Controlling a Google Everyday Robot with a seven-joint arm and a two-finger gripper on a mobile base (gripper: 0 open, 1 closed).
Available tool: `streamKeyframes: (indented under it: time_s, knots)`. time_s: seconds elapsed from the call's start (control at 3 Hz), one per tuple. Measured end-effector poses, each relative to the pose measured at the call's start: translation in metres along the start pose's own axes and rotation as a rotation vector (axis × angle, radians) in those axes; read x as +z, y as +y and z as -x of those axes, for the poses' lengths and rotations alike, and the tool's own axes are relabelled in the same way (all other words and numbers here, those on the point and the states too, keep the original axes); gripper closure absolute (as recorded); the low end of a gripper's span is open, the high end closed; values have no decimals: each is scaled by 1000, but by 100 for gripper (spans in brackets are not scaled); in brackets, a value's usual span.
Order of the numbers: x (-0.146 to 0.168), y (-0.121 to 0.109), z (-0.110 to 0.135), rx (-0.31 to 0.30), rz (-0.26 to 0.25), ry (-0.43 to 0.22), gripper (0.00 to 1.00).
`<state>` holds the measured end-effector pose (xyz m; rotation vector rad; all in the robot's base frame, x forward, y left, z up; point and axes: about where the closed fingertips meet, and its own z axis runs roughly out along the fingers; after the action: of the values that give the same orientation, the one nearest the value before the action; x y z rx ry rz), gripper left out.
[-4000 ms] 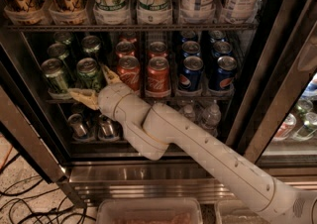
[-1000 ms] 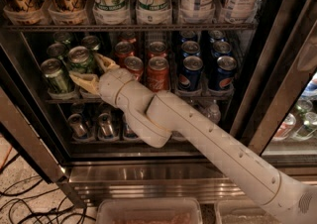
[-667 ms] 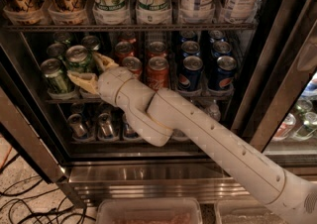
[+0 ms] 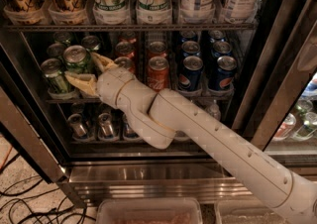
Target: Pick green can from middle shelf of fridge
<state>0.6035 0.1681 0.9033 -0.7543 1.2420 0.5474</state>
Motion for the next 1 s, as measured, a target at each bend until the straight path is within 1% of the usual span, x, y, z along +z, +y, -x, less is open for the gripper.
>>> streamKeyframes:
  time_s: [0.33, 0.67, 1.0]
  knots:
    - [-10, 9, 5, 35, 26, 5, 100]
    - [-21, 24, 6, 92, 83, 11, 100]
    - [-27, 60, 2, 209, 193, 45, 100]
